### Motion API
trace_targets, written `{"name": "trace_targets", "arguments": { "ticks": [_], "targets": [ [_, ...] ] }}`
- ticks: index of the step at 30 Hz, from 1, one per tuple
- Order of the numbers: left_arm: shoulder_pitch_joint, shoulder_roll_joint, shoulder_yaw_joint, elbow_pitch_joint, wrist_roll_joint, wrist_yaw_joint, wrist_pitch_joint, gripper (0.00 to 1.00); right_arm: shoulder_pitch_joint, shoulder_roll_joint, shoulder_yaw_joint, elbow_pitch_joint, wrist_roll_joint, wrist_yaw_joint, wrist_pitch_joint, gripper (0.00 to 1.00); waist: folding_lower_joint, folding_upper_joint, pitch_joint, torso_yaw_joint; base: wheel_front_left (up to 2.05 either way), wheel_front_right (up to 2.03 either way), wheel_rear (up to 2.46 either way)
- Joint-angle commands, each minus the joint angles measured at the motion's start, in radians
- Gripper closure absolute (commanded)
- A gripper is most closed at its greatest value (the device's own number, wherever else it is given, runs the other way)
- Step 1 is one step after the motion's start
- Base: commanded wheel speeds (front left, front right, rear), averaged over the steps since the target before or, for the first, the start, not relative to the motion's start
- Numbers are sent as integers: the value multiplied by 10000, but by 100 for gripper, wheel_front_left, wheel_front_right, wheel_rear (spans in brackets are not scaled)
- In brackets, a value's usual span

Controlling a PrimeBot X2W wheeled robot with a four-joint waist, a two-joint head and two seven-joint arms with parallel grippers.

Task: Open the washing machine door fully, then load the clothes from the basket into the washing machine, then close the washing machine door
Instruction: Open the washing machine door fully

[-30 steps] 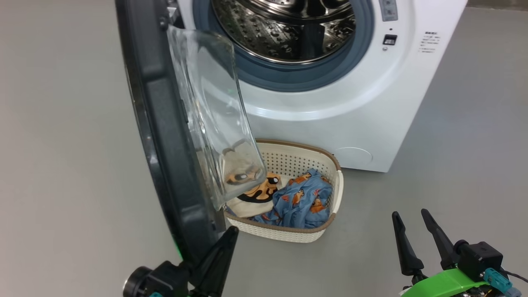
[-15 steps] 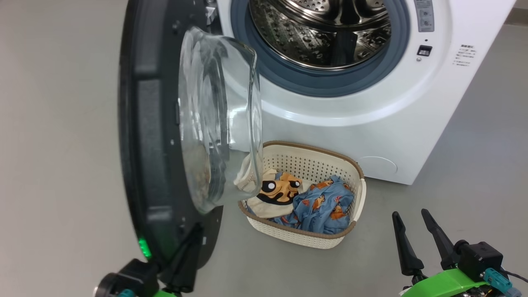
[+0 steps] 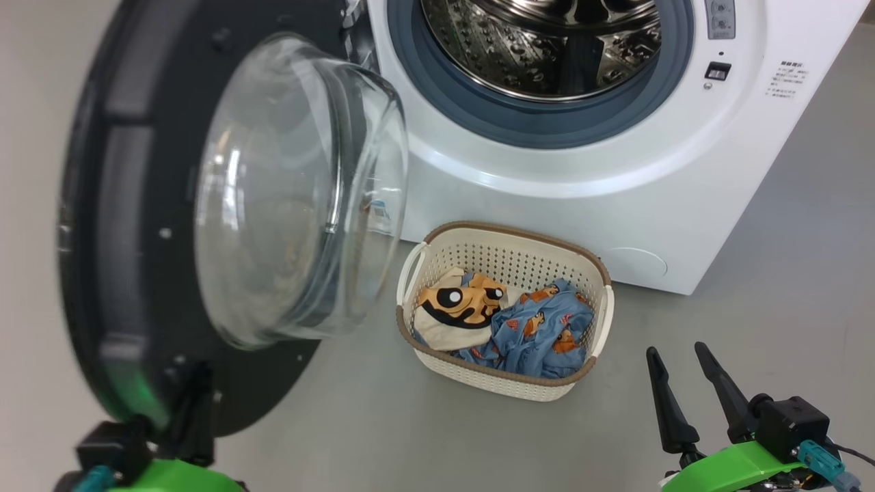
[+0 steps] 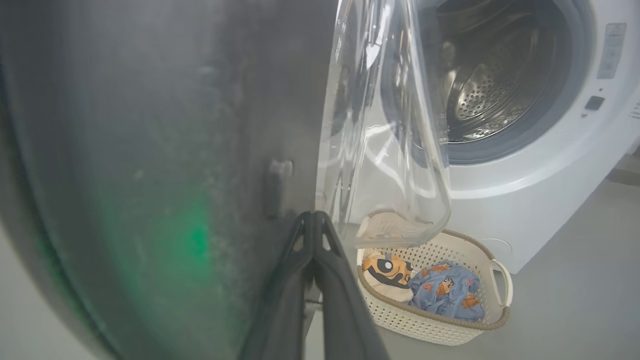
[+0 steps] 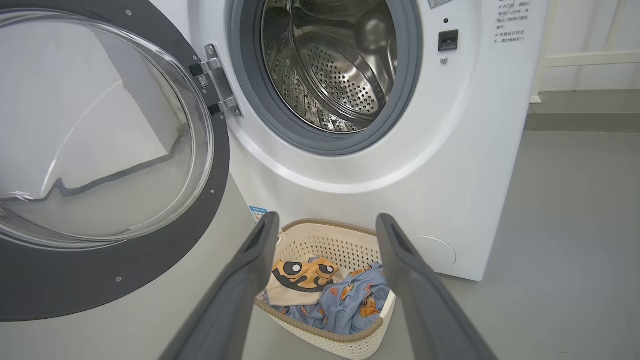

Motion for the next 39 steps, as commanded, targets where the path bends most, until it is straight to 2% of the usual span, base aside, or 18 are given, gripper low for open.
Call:
{"name": "trace_targets", "arguments": {
  "ticks": [1,12,22,32,39],
  "targets": [
    [-553,421,767,84,-141,148,-117,100,-344,-67,285,-190,-182,16,-120,0,-1,0,88,-40,0,0,0],
    [-1197,691,2679,1300,-392,163,-191,100,-724,-273,422,-121,-237,16,-120,0,-1,0,450,-267,0,0,0],
    [-1777,578,3815,2213,4,-434,-193,100,-976,-333,460,-68,-319,16,-120,0,-1,0,736,-461,0,0,0],
    [-2042,73,4740,2666,608,-920,-194,100,-1101,-287,422,-44,-317,16,-120,0,-1,0,774,-606,0,0,0],
    [-2261,73,5423,3053,927,-1265,-194,100,-1094,-254,389,-10,-324,16,-120,0,-1,0,734,-625,0,0,0]
  ]
}}
